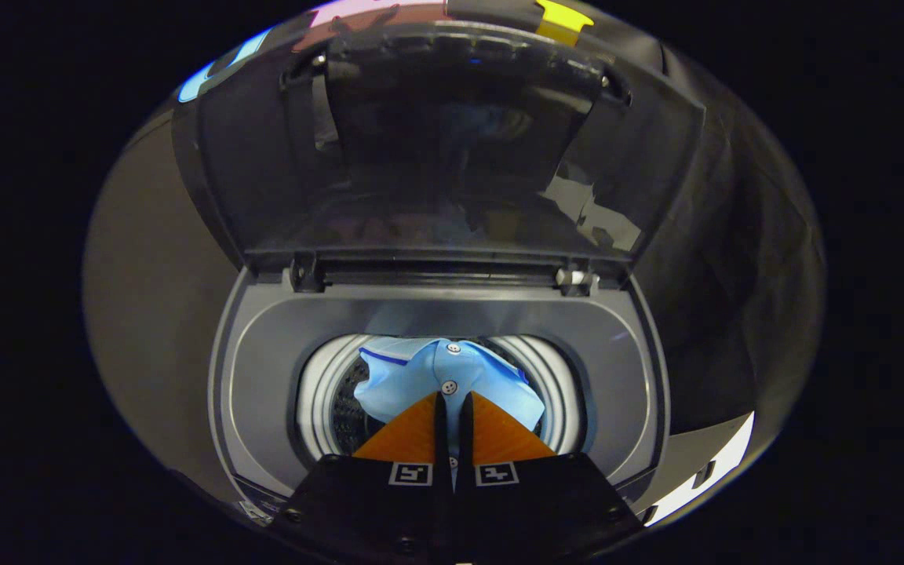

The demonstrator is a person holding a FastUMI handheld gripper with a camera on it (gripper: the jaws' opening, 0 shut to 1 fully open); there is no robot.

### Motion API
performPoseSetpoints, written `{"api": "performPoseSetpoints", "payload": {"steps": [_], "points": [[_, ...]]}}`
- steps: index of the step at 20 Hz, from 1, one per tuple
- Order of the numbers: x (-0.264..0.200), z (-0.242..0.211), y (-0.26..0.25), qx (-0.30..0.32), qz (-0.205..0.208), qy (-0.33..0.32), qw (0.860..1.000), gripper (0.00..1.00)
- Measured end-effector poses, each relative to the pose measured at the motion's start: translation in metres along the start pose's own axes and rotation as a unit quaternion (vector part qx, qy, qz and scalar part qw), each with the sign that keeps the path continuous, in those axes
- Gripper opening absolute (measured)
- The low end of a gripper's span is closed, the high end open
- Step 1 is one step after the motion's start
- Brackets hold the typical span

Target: Put the clothes into the washing machine and then close the washing machine lid.

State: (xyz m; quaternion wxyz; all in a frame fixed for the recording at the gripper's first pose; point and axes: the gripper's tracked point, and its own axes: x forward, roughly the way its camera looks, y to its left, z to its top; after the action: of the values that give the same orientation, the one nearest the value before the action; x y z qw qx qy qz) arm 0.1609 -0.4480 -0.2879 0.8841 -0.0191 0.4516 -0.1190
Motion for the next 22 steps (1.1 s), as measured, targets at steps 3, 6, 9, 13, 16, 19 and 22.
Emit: {"api": "performPoseSetpoints", "payload": {"steps": [3, 6, 9, 13, 16, 19, 22], "points": [[0.018, -0.016, -0.001, -0.010, 0.004, 0.023, 1.000, 0.05], [0.029, -0.029, 0.001, -0.014, 0.007, 0.040, 0.999, 0.05], [0.035, -0.035, 0.003, -0.008, 0.012, 0.055, 0.998, 0.05], [0.042, -0.045, 0.002, -0.014, 0.010, 0.071, 0.997, 0.05], [0.041, -0.045, 0.003, -0.004, 0.011, 0.075, 0.997, 0.47], [0.048, -0.045, 0.003, 0.014, 0.013, 0.069, 0.997, 1.00], [0.041, -0.043, 0.006, 0.019, 0.021, 0.067, 0.997, 1.00]]}}
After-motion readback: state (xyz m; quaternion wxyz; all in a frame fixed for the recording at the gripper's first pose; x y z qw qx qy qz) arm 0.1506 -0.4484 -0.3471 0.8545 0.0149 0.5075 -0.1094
